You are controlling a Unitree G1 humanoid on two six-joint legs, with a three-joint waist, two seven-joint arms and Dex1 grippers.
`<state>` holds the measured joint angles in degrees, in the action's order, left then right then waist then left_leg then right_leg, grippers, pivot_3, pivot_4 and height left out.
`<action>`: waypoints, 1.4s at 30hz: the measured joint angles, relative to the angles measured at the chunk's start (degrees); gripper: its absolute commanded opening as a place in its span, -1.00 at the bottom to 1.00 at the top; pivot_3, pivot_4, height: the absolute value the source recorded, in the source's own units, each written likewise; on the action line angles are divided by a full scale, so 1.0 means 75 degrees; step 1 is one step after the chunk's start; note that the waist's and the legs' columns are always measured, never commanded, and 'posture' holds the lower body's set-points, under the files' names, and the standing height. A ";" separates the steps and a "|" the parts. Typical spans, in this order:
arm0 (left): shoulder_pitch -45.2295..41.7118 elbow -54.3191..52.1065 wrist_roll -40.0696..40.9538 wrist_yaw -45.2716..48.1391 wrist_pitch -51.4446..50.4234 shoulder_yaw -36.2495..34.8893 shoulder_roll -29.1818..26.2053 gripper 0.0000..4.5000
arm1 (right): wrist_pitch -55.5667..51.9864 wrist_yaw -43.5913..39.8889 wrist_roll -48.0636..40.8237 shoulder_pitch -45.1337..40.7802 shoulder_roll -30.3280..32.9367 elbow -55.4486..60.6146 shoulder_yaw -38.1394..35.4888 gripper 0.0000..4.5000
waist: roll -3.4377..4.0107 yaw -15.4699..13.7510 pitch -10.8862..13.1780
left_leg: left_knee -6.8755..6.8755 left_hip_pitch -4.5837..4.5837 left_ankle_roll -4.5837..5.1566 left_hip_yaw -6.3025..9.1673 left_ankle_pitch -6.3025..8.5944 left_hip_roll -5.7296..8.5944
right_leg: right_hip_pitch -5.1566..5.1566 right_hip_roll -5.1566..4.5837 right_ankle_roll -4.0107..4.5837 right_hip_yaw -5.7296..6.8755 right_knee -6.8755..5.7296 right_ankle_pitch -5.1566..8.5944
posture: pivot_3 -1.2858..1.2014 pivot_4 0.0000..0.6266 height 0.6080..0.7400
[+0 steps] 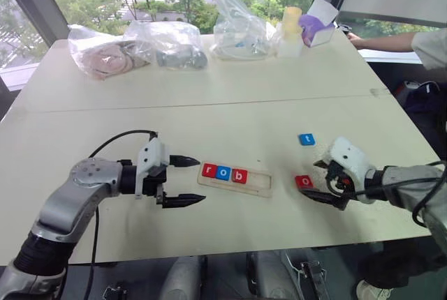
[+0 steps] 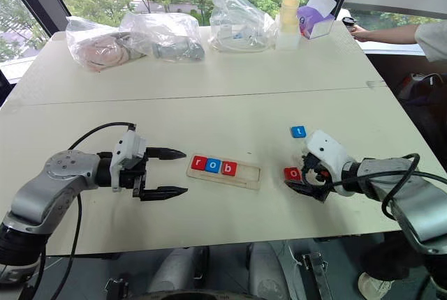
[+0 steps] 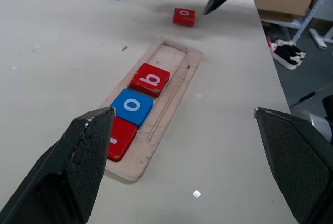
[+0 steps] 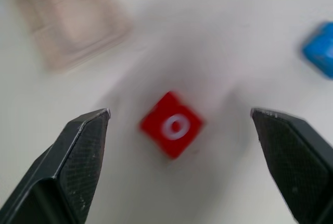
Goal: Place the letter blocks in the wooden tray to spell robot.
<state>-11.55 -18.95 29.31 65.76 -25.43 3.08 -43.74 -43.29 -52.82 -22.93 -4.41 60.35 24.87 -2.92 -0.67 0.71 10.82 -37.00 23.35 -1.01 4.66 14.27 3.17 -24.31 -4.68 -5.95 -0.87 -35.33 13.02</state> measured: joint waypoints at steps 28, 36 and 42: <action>0.0834 -0.1156 0.0328 -0.0966 -0.0536 -0.0765 -0.0315 1.00 | 0.5771 -0.3082 0.1763 -0.2158 -0.0775 -0.5029 0.1776 0.99 | 0.0000 -0.0052 0.0002 | -0.0014 -0.0044 -0.0004 0.0008 0.0000 0.0005 | 0.0055 -0.0007 0.0006 -0.0009 -0.0002 -0.0007 | 0.03 -0.52 1.00; 0.0822 -0.1146 0.0322 -0.0985 -0.0522 -0.0762 -0.0310 1.00 | 0.5386 -0.3239 0.1766 -0.2130 -0.0722 -0.5022 0.1759 -0.49 | 0.0000 -0.0031 0.0002 | -0.0004 -0.0122 -0.0005 0.0012 0.0003 0.0003 | 0.0132 -0.0009 0.0008 -0.0008 0.0013 -0.0005 | 0.03 -0.52 1.00; 0.0784 -0.1101 0.0319 -0.0993 -0.0517 -0.0749 -0.0294 1.00 | 0.4470 -0.2899 0.1729 -0.2051 -0.0875 -0.4140 0.1697 -0.50 | 0.0001 0.0005 0.0003 | 0.0004 -0.0120 -0.0005 0.0012 0.0003 -0.0001 | 0.0120 -0.0005 0.0008 -0.0013 0.0011 -0.0005 | 0.03 -0.52 1.00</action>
<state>-5.67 -27.21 31.70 58.32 -29.31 -2.54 -45.94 -9.77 -74.56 -9.97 -19.80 53.79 -6.18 9.81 -0.66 0.75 10.84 -36.96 22.45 -1.05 4.75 14.29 3.17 -23.41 -4.72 -5.89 -0.96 -35.25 12.99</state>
